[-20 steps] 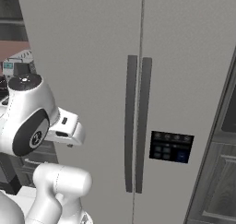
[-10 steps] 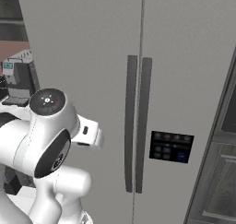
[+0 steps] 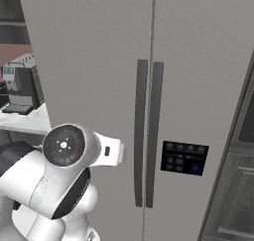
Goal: Open the freezer door, pick up the ice cube tray from the freezer, and place it on the dining counter.
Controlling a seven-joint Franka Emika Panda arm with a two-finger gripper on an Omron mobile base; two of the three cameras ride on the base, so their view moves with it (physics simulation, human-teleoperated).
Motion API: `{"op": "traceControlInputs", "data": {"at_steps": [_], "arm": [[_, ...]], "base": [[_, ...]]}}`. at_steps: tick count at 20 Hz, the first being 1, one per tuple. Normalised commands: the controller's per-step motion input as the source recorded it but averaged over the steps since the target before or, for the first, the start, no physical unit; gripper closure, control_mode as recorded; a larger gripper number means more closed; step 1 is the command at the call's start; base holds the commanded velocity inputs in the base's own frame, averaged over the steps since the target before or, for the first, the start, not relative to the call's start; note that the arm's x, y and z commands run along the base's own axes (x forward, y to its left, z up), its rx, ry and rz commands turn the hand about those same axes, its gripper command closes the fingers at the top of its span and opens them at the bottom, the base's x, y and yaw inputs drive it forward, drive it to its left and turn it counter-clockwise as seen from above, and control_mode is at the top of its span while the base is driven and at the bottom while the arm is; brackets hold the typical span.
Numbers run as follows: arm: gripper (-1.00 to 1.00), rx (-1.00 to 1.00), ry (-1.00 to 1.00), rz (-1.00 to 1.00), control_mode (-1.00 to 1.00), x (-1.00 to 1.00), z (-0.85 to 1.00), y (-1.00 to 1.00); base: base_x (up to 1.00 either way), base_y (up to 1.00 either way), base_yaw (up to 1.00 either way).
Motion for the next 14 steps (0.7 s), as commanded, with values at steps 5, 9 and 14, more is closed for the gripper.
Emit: {"op": "traceControlInputs", "data": {"at_steps": [5,9,14], "arm": [[-1.0,0.0,-0.18,0.0,-1.0,0.0,0.0,-0.46],[-1.0,0.0,-0.14,0.0,-1.0,0.0,0.0,-0.44],[-1.0,0.0,-0.09,0.0,-1.0,0.03,0.0,-0.25]], "base": [[0.0,0.0,0.0],[0.0,0.0,0.0],[0.0,0.0,0.0]]}}
